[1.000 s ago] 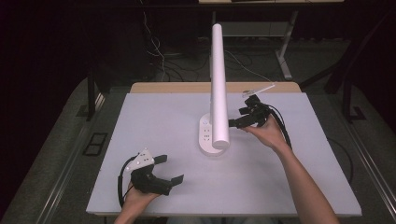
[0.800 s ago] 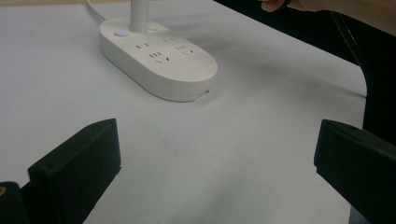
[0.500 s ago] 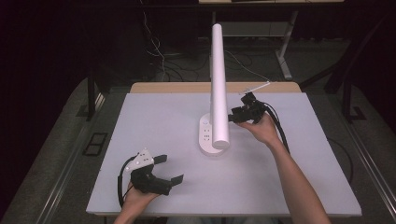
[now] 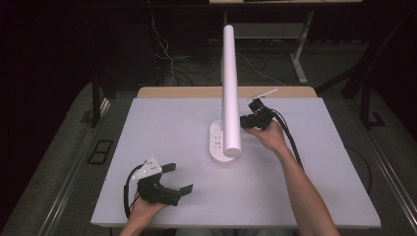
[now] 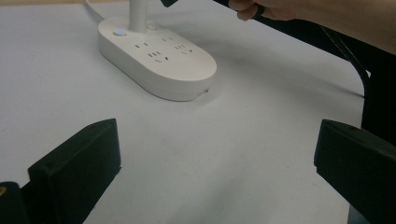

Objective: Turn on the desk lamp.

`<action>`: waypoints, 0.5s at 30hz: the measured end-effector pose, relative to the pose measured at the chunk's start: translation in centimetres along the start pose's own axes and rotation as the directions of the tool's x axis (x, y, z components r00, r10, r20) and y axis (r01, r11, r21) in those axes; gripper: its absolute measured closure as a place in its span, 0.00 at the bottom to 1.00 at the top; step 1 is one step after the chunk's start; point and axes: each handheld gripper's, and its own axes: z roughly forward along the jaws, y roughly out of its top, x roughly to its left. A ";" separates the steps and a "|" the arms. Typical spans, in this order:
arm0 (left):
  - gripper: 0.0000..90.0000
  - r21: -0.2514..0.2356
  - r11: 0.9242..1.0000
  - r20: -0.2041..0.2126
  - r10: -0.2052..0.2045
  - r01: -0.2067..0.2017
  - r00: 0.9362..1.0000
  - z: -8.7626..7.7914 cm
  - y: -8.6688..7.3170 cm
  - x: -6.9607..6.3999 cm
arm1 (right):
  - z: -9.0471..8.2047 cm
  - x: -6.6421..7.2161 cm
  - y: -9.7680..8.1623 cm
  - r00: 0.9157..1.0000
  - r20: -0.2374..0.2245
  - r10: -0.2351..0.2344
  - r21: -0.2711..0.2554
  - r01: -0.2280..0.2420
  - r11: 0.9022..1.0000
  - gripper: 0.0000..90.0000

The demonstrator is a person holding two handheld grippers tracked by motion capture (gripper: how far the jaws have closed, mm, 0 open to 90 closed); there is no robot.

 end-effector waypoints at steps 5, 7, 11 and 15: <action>0.00 0.000 1.000 0.000 0.001 -0.001 1.000 0.0 0.0 0.0 | 0.8 -0.2 -0.2 1.000 -0.014 0.012 -0.005 -0.012 1.000 0.75; 0.00 -0.002 1.000 0.000 0.000 0.000 1.000 0.0 0.0 0.0 | 1.1 -0.1 -0.2 1.000 -0.014 0.016 -0.005 -0.016 1.000 0.77; 0.00 -0.001 1.000 -0.002 0.001 -0.001 1.000 0.0 0.0 0.1 | 1.5 -0.2 -0.3 1.000 -0.014 0.017 -0.006 -0.017 1.000 0.80; 0.00 0.000 1.000 -0.001 0.003 -0.003 1.000 0.0 0.0 0.1 | 1.8 -0.4 -0.4 1.000 -0.013 0.024 -0.009 -0.024 1.000 0.86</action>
